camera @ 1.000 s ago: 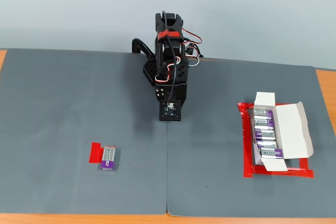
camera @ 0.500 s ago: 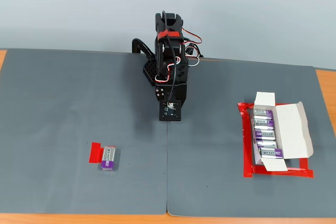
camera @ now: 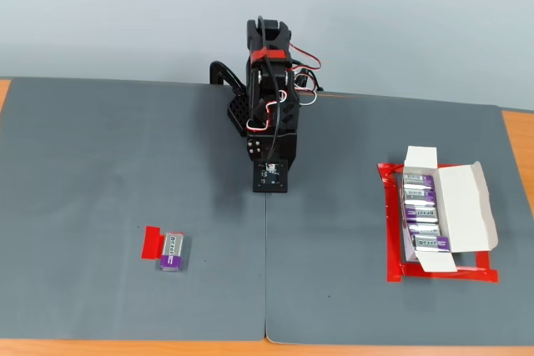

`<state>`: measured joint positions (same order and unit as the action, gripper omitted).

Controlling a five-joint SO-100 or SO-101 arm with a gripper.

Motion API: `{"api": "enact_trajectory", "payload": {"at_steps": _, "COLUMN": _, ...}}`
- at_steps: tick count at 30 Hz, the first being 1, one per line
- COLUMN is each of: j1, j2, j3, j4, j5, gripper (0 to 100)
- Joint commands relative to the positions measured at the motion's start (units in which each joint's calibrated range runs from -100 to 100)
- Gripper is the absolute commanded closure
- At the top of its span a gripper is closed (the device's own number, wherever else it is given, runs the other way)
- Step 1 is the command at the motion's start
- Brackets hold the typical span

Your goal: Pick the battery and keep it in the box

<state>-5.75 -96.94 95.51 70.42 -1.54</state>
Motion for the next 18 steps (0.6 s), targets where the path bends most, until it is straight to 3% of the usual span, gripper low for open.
{"api": "enact_trajectory", "payload": {"at_steps": 1, "j1": 0.4, "j2": 8.0, "j3": -7.5, "j4": -3.3, "j5": 0.3, "gripper": 98}}
{"api": "enact_trajectory", "payload": {"at_steps": 9, "j1": 2.4, "j2": 29.1, "j3": -22.9, "j4": -14.1, "j5": 0.3, "gripper": 98}}
{"api": "enact_trajectory", "payload": {"at_steps": 18, "j1": 6.8, "j2": 44.2, "j3": -39.7, "j4": -15.2, "j5": 0.5, "gripper": 98}}
